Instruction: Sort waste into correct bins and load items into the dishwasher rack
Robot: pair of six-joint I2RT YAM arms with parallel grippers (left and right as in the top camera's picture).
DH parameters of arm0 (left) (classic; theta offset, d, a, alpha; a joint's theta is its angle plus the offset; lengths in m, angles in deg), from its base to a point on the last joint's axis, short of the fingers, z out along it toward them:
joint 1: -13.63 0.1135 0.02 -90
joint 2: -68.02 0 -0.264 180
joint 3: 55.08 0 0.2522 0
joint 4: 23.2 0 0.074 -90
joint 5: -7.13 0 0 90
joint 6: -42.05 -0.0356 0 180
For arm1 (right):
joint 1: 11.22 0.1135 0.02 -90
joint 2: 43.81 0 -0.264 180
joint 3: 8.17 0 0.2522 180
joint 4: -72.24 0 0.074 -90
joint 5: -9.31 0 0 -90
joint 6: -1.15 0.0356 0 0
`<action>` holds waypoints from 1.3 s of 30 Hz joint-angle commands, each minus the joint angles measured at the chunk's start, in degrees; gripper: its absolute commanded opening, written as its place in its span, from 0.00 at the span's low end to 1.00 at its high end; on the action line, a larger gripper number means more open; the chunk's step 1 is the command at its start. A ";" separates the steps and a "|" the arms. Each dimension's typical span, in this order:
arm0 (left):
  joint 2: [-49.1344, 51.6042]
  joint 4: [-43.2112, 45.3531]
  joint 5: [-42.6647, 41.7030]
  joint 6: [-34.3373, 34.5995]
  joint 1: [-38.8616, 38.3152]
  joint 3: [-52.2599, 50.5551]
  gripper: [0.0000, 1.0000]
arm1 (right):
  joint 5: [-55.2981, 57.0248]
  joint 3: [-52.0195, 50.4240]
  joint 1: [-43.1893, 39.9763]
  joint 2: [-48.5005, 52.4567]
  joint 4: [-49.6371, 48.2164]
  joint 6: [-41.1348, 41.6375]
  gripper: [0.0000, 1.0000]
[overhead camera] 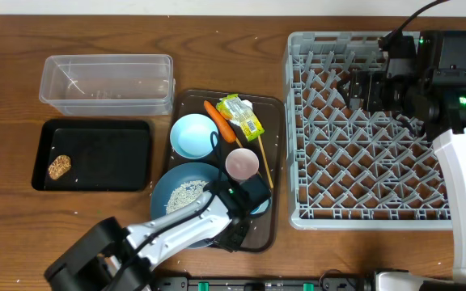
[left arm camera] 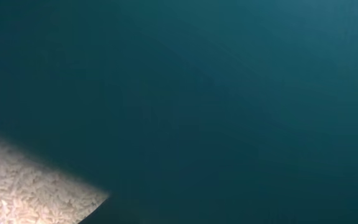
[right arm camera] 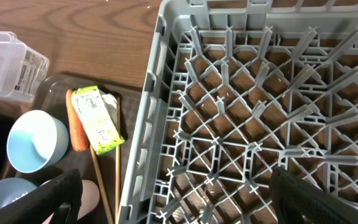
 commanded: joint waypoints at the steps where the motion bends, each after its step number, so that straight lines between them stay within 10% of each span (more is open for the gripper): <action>1: 1.64 0.28 1.42 0.59 -0.09 -0.61 0.39 | 0.17 0.07 -0.04 0.31 -0.07 0.15 0.89; 8: 1.68 1.09 2.91 0.61 0.52 -0.61 0.39 | 0.17 -0.63 -0.04 0.35 -0.37 0.15 0.89; 12: 1.64 1.07 2.89 0.61 0.52 -0.59 0.06 | 0.20 -1.84 -0.04 0.35 -0.87 0.15 0.89; 39: -12.22 -3.30 6.34 0.63 7.15 7.26 0.06 | 0.20 -2.75 -0.04 0.42 -2.12 -0.28 0.90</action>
